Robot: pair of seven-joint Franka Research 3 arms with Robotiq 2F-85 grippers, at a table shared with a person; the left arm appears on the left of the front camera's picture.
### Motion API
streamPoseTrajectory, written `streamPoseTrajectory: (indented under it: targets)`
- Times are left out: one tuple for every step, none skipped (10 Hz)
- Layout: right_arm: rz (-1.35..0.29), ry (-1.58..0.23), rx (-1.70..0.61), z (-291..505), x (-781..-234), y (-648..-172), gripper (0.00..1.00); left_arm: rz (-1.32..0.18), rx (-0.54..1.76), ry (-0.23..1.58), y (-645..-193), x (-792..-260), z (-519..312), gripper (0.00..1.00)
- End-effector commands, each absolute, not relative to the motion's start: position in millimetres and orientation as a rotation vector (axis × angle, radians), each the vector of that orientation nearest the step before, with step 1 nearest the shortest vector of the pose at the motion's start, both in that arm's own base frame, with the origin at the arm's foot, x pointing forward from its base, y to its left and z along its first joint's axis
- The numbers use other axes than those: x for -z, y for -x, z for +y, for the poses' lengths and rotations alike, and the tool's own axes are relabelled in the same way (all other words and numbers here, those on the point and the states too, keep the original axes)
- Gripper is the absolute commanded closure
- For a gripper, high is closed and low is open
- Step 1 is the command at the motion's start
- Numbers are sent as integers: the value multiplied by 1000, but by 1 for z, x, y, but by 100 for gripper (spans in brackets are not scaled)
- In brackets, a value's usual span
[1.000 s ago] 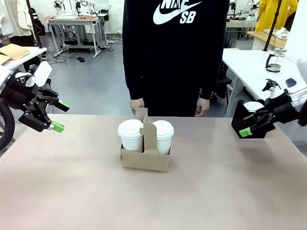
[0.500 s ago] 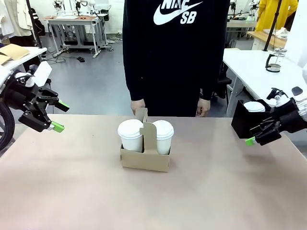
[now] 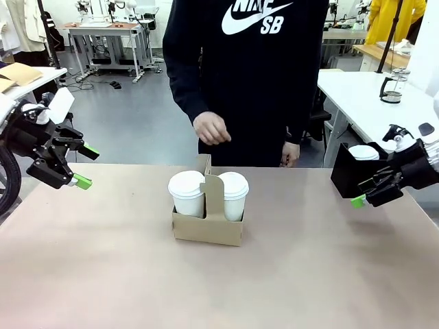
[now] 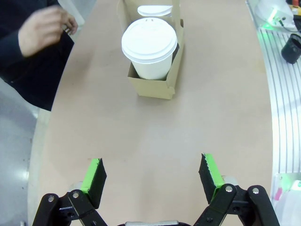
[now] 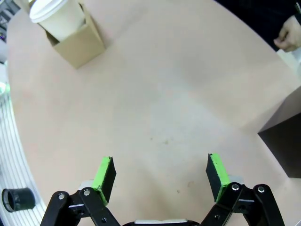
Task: Pour a drink into a cup and package it in a carrier.
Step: Insert the held 600 ml Paper Cup into the Cup Carrier.
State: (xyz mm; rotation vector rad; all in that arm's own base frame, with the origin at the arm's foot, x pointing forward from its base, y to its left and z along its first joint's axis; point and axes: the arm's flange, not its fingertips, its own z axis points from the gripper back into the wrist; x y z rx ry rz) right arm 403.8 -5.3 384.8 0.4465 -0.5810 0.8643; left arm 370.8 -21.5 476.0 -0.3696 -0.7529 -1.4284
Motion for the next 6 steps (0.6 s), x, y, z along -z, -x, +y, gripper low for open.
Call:
streamPoseTrajectory:
  targets:
    - [-585,-432,-868,-5,-386,-405,3,-781,1441,382,-372,-474,-21,0]
    - [-585,-432,-868,-5,-386,-405,3,-781,1441,382,-372,-474,-21,0]
    - [-585,-432,-868,-5,-386,-405,3,-781,1441,382,-372,-474,-21,0]
    - [-585,-432,-868,-5,-386,-405,3,-781,1441,382,-372,-474,-21,0]
    - [-585,-432,-868,-5,-386,-405,3,-781,1441,382,-372,-474,-21,0]
    - [-585,-432,-868,-5,-386,-405,3,-781,1441,382,-372,-474,-21,0]
